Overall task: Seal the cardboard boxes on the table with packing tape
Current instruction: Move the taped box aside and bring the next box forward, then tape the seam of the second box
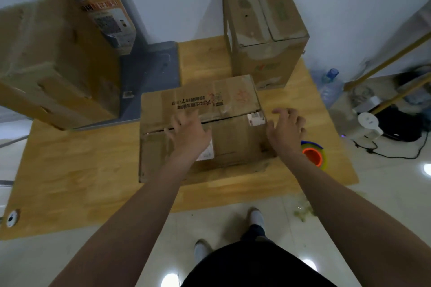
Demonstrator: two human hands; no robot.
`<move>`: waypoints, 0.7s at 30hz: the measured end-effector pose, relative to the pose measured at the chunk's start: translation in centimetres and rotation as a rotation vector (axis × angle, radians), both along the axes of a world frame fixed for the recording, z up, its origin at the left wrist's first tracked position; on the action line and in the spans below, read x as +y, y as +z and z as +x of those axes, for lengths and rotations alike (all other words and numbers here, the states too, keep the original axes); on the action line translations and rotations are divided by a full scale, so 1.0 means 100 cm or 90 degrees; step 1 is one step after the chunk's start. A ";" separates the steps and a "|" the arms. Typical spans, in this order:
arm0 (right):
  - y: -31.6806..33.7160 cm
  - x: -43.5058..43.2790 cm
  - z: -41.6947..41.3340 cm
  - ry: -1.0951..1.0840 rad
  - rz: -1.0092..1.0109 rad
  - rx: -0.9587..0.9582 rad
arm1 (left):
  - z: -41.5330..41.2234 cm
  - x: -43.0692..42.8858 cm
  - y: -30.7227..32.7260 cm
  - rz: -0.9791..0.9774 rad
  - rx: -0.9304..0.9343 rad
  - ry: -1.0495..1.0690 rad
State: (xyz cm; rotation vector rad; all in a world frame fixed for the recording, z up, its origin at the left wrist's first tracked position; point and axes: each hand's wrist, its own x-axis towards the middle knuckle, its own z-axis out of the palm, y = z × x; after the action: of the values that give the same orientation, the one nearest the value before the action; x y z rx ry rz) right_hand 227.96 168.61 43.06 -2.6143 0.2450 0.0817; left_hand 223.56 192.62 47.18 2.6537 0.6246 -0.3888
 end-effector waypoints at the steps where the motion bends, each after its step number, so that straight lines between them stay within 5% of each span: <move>1: -0.007 -0.017 0.008 -0.020 -0.002 0.026 | 0.010 -0.016 -0.001 -0.011 -0.020 -0.026; 6: -0.054 -0.093 0.032 -0.089 -0.044 0.334 | 0.052 -0.089 -0.012 -0.064 -0.109 -0.113; 10: -0.090 -0.138 0.040 -0.066 -0.053 0.451 | 0.072 -0.129 -0.021 -0.076 -0.157 -0.145; 17: -0.109 -0.169 0.037 0.016 -0.030 0.426 | 0.084 -0.153 -0.035 -0.019 -0.092 -0.126; 21: -0.094 -0.172 0.038 -0.070 0.142 0.388 | 0.084 -0.154 -0.030 -0.017 -0.131 -0.098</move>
State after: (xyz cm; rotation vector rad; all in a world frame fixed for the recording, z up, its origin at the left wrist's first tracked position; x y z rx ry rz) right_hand 231.80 151.45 33.67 -2.2827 0.5524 0.8205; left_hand 231.96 177.18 44.20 2.6782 0.3504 -0.1614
